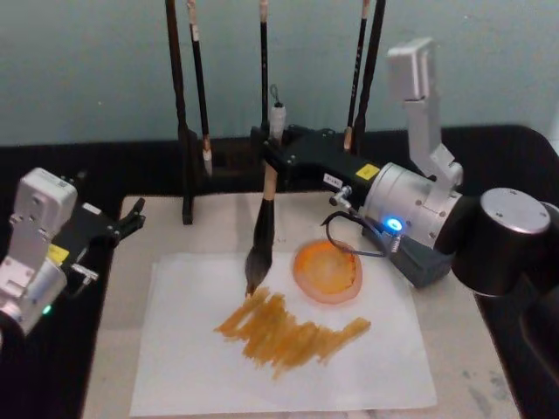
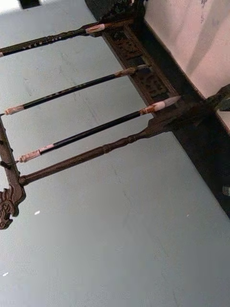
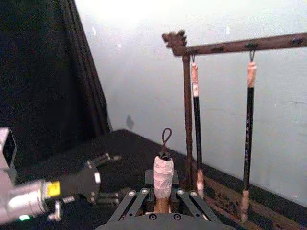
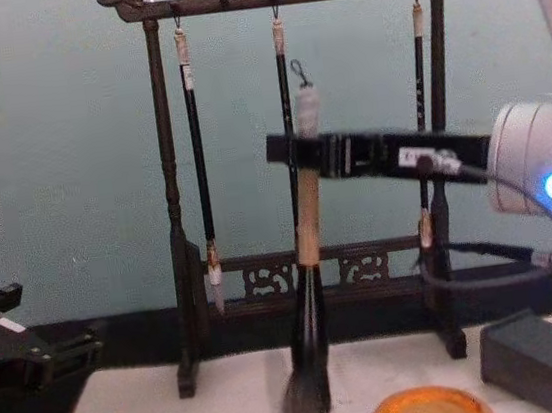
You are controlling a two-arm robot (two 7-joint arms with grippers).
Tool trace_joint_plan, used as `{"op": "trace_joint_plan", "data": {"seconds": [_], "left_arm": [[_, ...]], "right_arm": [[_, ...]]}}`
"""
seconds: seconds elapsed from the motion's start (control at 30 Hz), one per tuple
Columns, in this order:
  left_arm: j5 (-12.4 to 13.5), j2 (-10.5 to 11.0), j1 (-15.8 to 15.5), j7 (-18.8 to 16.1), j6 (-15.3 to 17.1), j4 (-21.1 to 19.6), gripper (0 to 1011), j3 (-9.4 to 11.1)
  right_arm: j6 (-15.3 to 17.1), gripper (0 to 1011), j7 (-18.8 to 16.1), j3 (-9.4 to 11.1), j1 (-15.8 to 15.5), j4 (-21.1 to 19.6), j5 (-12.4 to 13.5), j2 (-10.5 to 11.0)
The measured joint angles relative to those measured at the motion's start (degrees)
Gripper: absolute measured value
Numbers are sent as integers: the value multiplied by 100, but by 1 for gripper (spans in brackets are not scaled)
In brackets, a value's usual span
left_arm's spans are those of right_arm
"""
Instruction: Pick up the brush from the inkstone, write on the paper, then place the brush back to its original position.
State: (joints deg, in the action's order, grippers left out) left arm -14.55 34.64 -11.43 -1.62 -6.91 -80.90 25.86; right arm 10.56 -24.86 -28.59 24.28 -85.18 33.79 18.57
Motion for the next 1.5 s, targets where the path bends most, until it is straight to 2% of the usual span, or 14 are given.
{"op": "trace_joint_plan", "data": {"seconds": [0.33, 0.43, 0.7, 0.77, 0.8, 0.9, 0.97, 1.0, 1.03, 1.07, 1.1, 1.2, 1.3, 1.5], "left_arm": [[0, 0, 0, 0, 0, 0, 1010, 0], [0, 0, 0, 0, 0, 0, 1009, 0], [0, 0, 0, 0, 0, 0, 1010, 0], [0, 0, 0, 0, 0, 0, 1010, 0], [0, 0, 0, 0, 0, 0, 1010, 0], [0, 0, 0, 0, 0, 0, 1010, 0], [0, 0, 0, 0, 0, 0, 1010, 0], [0, 0, 0, 0, 0, 0, 1010, 0], [0, 0, 0, 0, 0, 0, 1010, 0], [0, 0, 0, 0, 0, 0, 1010, 0], [0, 0, 0, 0, 0, 0, 1010, 0], [0, 0, 0, 0, 0, 0, 1010, 0], [0, 0, 0, 0, 0, 0, 1010, 0], [0, 0, 0, 0, 0, 0, 1010, 0]], "right_arm": [[197, 168, 118, 470, -267, -235, 886, -5], [328, 168, 245, 768, -437, -335, 1331, 29], [540, 168, 551, 1284, -795, -437, 2042, 119], [632, 168, 688, 1524, -978, -439, 2403, 114], [632, 168, 688, 1524, -978, -439, 2403, 114], [768, 169, 869, 1815, -1199, -398, 2901, 67], [834, 169, 919, 1918, -1264, -360, 3103, 37], [919, 168, 990, 2042, -1339, -304, 3358, -5], [953, 168, 1020, 2083, -1364, -280, 3439, -23], [1022, 169, 1106, 2188, -1418, -220, 3643, -65], [1022, 168, 1106, 2188, -1418, -220, 3643, -65], [1126, 168, 1331, 2388, -1536, -101, 4055, -157], [1132, 168, 1429, 2467, -1591, -10, 4241, -184], [1126, 168, 1446, 2457, -1576, 223, 4388, -154]]}}
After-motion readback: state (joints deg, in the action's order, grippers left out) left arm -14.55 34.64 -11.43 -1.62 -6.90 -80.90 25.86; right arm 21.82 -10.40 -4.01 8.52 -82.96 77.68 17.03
